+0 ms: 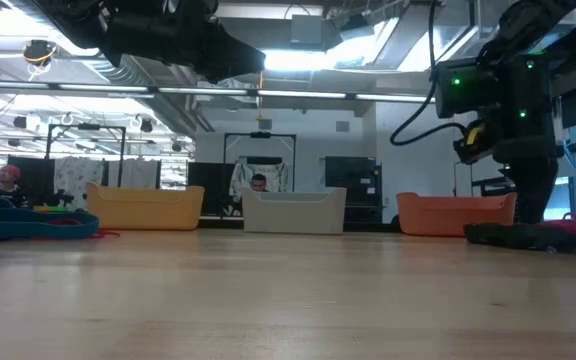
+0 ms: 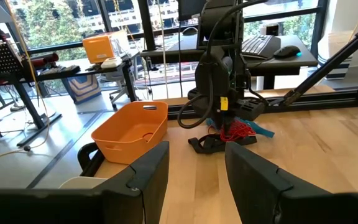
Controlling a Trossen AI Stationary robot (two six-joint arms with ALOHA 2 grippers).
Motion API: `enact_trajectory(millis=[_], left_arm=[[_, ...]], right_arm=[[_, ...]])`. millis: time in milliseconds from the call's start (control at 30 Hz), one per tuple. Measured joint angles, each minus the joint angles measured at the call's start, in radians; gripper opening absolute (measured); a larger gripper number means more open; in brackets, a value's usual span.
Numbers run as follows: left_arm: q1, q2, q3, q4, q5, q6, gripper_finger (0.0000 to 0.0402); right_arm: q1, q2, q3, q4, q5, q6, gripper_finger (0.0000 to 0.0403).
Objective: Sort rubber bands into baskets
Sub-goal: Put the red rubber band into the orange bin
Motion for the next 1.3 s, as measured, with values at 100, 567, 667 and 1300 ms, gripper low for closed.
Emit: enact_trajectory(millis=[100, 567, 667, 1300], left_arm=[[0.0, 0.0, 0.0, 0.0, 0.0, 0.0, 0.0155], [0.0, 0.0, 0.0, 0.0, 0.0, 0.0, 0.0155], [0.0, 0.0, 0.0, 0.0, 0.0, 0.0, 0.0155], [0.0, 0.0, 0.0, 0.0, 0.0, 0.0, 0.0155]], right_arm=[[0.0, 0.0, 0.0, 0.0, -0.005, 0.001, 0.0054], [0.0, 0.0, 0.0, 0.002, -0.018, 0.001, 0.0024], [0.0, 0.0, 0.0, 0.002, -0.019, 0.002, 0.0056], [0.0, 0.044, -0.023, 0.046, -0.003, -0.024, 0.0119]])
